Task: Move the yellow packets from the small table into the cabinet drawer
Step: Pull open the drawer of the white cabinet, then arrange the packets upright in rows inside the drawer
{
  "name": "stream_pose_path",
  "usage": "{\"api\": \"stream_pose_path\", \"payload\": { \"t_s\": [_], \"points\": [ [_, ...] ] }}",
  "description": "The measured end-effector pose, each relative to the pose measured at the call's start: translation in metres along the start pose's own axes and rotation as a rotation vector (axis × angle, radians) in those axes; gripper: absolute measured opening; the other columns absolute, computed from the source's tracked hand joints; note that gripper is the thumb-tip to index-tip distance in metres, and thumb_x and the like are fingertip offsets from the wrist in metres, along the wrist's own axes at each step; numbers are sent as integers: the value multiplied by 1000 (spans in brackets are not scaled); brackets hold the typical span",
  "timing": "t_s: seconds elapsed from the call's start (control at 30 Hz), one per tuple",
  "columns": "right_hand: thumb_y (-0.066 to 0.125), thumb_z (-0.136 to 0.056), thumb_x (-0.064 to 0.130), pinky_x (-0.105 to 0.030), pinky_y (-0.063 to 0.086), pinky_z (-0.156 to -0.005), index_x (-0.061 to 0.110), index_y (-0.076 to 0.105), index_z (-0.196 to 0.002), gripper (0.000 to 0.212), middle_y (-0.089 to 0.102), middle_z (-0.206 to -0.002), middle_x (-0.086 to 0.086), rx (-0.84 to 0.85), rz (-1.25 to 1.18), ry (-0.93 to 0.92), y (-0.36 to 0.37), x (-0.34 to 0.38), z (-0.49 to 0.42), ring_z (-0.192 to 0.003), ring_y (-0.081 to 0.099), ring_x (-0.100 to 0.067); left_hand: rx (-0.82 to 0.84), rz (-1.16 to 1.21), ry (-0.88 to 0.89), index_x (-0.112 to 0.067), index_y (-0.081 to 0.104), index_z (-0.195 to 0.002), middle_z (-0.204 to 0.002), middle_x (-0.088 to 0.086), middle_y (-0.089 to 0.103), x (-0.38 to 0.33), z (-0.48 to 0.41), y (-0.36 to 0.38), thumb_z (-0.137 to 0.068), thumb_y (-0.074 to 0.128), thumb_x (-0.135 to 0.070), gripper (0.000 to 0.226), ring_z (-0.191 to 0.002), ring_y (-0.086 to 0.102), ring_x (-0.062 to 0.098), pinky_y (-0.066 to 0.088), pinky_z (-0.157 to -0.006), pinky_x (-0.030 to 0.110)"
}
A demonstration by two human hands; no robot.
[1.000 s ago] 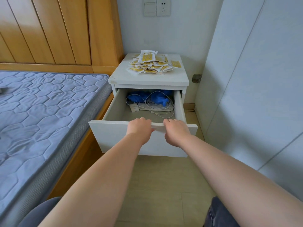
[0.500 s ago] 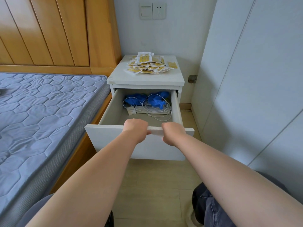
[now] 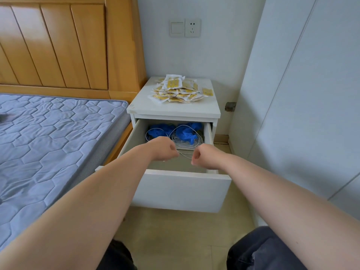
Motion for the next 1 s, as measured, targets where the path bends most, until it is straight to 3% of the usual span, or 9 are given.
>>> {"api": "stream_pose_path", "payload": {
  "t_s": [0.13, 0.3, 0.47, 0.6, 0.73, 0.83, 1.0],
  "points": [
    [46, -91, 15, -44, 53, -86, 1, 67, -99, 27, 68, -102, -16, -110, 51, 28, -29, -9, -31, -95, 64, -30, -121, -44, -14, -18, 70, -90, -94, -4, 66, 1, -30, -30, -89, 51, -24, 20, -91, 62, 18, 52, -84, 37],
    [49, -89, 11, -31, 48, -80, 10, 65, -105, 23, 61, -114, -7, -253, 43, 39, -81, -19, -81, -100, 58, -24, -230, -47, -30, -21, 65, -117, -119, -2, 60, 9, -73, -72, -93, 47, -18, 29, -105, 56, 19, 50, -90, 34],
    [51, -89, 14, -34, 41, -95, 17, 58, -117, 29, 44, -128, -5, -329, 86, 30, -108, -28, -132, -118, 42, -23, -290, -89, -61, -24, 29, -147, -158, 4, 15, 27, -130, -91, -93, 50, -18, 58, -141, 23, 28, 33, -110, 41],
    [46, -95, 24, -36, 32, -106, 11, 40, -138, 45, 33, -143, -7, -371, 90, 34, -117, -42, -170, -132, 30, -24, -324, -169, -128, -29, 6, -153, -161, 3, -10, 43, -173, -92, -99, 43, -32, 66, -147, -5, 27, 13, -119, 47],
    [42, -97, 30, -43, 27, -112, 7, 26, -145, 55, 21, -152, -9, -394, 47, 140, -117, -64, -204, -139, 21, -28, -353, -166, -173, -33, -7, -152, -159, 2, -20, 55, -212, -86, -102, 30, -42, 63, -146, -16, 26, 1, -119, 46],
    [41, -97, 23, -42, 26, -111, 7, 25, -144, 53, 22, -151, -8, -446, -49, 165, -118, -76, -221, -139, 20, -28, -438, -127, -109, -32, -9, -151, -159, 2, -20, 54, -234, -82, -101, 26, -46, 63, -145, -20, 27, -3, -119, 46],
    [41, -98, 21, -33, 24, -109, 8, 33, -142, 46, 27, -149, -7, -583, -132, 127, -127, -89, -242, -137, 24, -23, -535, -270, -30, -34, -10, -151, -159, 2, -20, 55, -260, -80, -98, 20, -52, 63, -144, -23, 25, -6, -118, 51]
  ]
}}
Point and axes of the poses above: each hand's wrist, its own z-axis away from the middle knuckle, its own y-axis out of the palm, x = y × z, the point moved 5 cm from there along -z, towards the middle knuckle
